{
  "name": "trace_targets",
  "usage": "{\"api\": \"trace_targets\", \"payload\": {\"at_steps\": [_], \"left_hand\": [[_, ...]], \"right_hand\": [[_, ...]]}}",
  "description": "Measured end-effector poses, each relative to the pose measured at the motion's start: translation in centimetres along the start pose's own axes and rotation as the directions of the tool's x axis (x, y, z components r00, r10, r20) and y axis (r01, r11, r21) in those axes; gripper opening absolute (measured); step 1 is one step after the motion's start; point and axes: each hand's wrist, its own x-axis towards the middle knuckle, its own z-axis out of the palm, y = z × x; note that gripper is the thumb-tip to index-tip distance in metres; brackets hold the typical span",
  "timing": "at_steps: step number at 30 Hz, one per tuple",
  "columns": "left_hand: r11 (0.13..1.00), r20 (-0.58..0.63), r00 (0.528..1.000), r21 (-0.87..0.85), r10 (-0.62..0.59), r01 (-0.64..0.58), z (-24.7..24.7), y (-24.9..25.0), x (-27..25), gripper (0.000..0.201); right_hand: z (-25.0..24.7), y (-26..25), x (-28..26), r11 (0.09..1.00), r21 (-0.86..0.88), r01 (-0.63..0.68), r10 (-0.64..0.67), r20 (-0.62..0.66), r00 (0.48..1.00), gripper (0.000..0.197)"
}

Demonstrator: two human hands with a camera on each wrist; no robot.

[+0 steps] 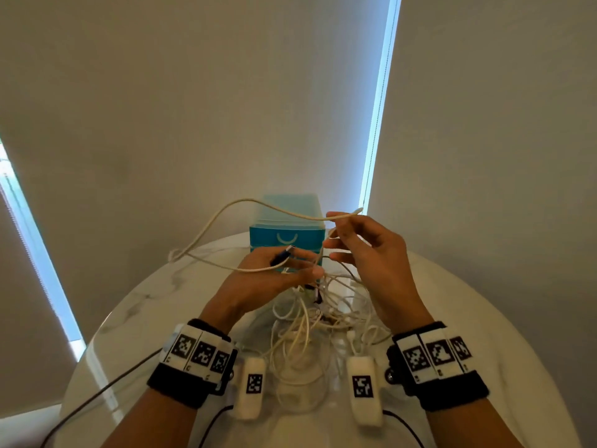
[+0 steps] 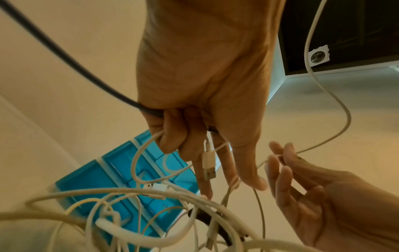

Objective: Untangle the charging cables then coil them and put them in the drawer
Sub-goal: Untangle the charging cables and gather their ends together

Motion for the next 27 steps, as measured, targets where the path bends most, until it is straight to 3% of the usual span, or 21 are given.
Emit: {"api": "trace_targets", "payload": {"at_steps": [2, 7, 11, 13, 15, 16, 20, 23, 27], "left_hand": [[0.997, -0.054, 0.998, 0.074, 0.012, -0.008, 0.0, 0.1, -0.1, 0.018], [0.988, -0.182, 0.983, 0.147, -0.012, 0.039, -1.2, -1.0, 0.1, 0.025], [0.952, -0.261, 0.965, 0.301, 0.023, 0.058, -1.5, -2.3, 0.7, 0.028], [0.949, -0.232, 0.973, 0.311, 0.017, 0.058, -1.6, -2.5, 0.8, 0.030], [0.959, -0.201, 0.979, 0.283, 0.037, 0.022, -1.5, -2.3, 0.5, 0.031], [0.963, -0.201, 0.978, 0.271, 0.061, -0.004, -1.5, -2.2, 0.4, 0.032], [0.987, -0.191, 0.977, 0.142, 0.100, -0.074, -1.0, -1.9, 0.4, 0.019], [0.994, -0.130, 0.985, -0.006, 0.112, -0.113, -0.5, -1.0, 0.2, 0.029], [0.983, -0.034, 0.988, 0.107, 0.150, -0.146, -0.1, -1.0, -0.2, 0.013]], "right_hand": [[0.2, -0.1, -0.1, 0.999, 0.002, 0.049, -0.049, -0.039, 0.998, 0.019], [-0.8, 0.6, 0.2, 0.976, 0.045, 0.212, -0.186, -0.327, 0.926, 0.020], [-0.5, 2.2, 0.1, 0.998, -0.004, 0.066, -0.066, -0.151, 0.986, 0.022], [-0.3, 2.2, 0.3, 0.991, 0.040, 0.130, -0.121, -0.179, 0.976, 0.028], [-0.5, 1.6, 0.6, 0.955, 0.153, 0.253, -0.215, -0.227, 0.950, 0.033], [-0.7, 1.5, 0.7, 0.946, 0.202, 0.255, -0.214, -0.204, 0.955, 0.035], [-0.3, 3.2, 0.0, 0.985, 0.167, 0.039, -0.039, -0.006, 0.999, 0.038], [0.0, 3.2, 0.1, 0.977, 0.203, 0.068, -0.070, 0.001, 0.998, 0.039], [0.0, 2.4, 0.2, 0.934, 0.357, 0.034, -0.053, 0.044, 0.998, 0.037]]}}
